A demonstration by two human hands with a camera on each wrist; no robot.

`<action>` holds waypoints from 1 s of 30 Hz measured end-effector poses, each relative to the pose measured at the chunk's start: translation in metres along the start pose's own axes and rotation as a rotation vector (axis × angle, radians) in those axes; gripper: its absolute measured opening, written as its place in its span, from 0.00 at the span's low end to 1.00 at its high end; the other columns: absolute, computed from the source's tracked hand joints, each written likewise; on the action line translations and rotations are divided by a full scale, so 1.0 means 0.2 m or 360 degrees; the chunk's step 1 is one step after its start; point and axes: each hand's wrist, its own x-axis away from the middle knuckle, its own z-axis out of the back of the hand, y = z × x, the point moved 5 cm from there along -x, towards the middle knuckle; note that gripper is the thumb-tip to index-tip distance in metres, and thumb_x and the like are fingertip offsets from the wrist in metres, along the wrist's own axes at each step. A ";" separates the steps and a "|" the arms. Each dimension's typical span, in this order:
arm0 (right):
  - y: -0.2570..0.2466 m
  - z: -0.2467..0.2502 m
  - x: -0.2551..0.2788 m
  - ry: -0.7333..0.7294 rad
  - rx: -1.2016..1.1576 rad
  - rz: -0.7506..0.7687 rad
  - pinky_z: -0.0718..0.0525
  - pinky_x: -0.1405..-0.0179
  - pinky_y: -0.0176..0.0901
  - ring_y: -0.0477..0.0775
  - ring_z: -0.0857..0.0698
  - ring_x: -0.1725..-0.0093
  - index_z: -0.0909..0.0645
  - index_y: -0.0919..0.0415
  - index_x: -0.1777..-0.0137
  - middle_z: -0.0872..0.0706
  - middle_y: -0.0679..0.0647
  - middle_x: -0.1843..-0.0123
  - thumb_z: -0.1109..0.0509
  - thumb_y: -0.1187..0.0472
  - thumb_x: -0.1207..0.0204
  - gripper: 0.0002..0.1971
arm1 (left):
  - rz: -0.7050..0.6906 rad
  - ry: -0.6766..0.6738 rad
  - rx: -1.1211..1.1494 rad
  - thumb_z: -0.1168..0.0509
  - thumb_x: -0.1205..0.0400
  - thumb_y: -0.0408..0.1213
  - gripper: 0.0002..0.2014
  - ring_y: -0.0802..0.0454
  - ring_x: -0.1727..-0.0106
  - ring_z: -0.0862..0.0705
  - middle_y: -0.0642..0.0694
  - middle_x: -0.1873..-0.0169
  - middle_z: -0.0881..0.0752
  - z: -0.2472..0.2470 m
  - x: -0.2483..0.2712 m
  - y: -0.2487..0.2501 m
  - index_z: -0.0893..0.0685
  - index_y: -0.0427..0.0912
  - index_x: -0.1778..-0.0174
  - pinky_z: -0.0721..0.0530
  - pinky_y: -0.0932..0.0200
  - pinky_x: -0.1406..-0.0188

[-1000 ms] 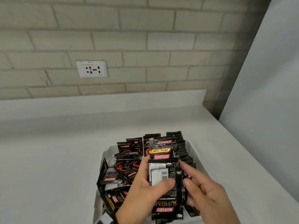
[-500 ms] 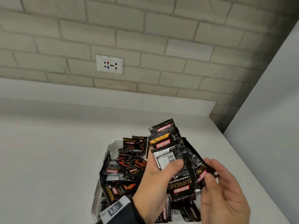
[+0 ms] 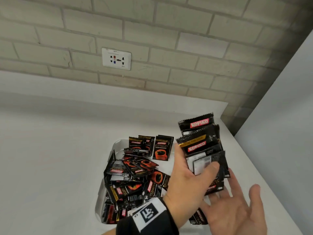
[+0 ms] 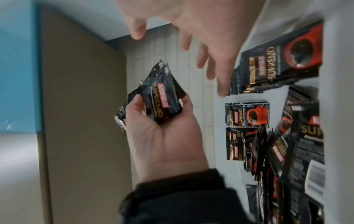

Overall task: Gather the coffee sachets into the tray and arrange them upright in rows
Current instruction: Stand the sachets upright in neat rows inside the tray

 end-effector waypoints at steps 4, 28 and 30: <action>0.04 -0.07 0.02 -0.0437 -0.0260 -0.0280 0.66 0.25 0.64 0.61 0.71 0.25 0.68 0.59 0.27 0.67 0.57 0.25 0.61 0.35 0.18 0.34 | 0.0052 -0.0088 -0.0207 0.38 0.23 0.16 0.30 0.67 0.55 0.14 0.66 0.63 0.12 -0.01 0.01 -0.03 0.37 0.52 0.36 0.17 0.70 0.55; -0.02 -0.34 -0.13 -0.0471 0.1583 0.0077 0.17 0.63 0.28 0.42 0.13 0.61 0.21 0.51 0.54 0.12 0.48 0.59 0.19 0.65 0.42 0.19 | 0.0439 -0.0017 -0.0505 0.23 0.34 0.27 0.28 0.60 0.52 0.12 0.54 0.54 0.10 0.30 0.02 -0.01 0.25 0.47 0.41 0.18 0.69 0.56; 0.00 -0.34 -0.14 -0.0475 0.1489 0.0004 0.18 0.66 0.27 0.39 0.12 0.63 0.20 0.53 0.54 0.10 0.47 0.62 0.20 0.66 0.41 0.17 | 0.0554 -0.0056 -0.0402 0.22 0.36 0.36 0.30 0.58 0.48 0.13 0.54 0.51 0.11 0.33 0.04 0.00 0.25 0.48 0.39 0.17 0.66 0.53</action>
